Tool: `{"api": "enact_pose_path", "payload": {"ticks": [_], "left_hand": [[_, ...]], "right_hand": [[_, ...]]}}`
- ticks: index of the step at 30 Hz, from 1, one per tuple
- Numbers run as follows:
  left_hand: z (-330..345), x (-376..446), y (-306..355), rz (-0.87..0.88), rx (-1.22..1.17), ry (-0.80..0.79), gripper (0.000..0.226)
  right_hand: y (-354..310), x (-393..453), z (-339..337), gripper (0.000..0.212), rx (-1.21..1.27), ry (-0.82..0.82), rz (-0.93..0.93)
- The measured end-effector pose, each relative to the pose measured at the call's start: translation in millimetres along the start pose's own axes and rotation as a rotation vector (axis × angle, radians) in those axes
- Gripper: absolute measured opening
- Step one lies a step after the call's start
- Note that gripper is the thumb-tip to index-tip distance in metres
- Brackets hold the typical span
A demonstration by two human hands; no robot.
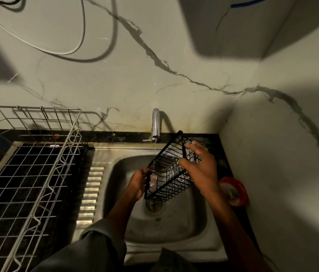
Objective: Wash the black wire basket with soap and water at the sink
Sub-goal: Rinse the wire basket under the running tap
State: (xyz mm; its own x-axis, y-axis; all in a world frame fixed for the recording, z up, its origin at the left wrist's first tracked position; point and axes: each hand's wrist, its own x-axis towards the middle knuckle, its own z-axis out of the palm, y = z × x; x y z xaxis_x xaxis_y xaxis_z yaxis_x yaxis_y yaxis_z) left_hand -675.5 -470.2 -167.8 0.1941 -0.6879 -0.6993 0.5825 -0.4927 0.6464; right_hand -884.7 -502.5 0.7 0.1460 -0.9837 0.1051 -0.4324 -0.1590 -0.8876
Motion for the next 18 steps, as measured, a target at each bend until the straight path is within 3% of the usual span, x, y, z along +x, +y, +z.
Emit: {"api": "enact_pose_path", "payload": {"ticks": [10,18], "left_hand": [[30.1,12.0,36.8,0.001,-0.115,-0.057,0.066],[38.3,27.3,35.6,-0.03,-0.133,-0.079,0.048]], "right_hand": [[1.3,-1.7,-17.1,0.061,0.09,0.008,-0.073],[10.7,2.9,-31.6,0.065,0.022,-0.019,-0.225]]}}
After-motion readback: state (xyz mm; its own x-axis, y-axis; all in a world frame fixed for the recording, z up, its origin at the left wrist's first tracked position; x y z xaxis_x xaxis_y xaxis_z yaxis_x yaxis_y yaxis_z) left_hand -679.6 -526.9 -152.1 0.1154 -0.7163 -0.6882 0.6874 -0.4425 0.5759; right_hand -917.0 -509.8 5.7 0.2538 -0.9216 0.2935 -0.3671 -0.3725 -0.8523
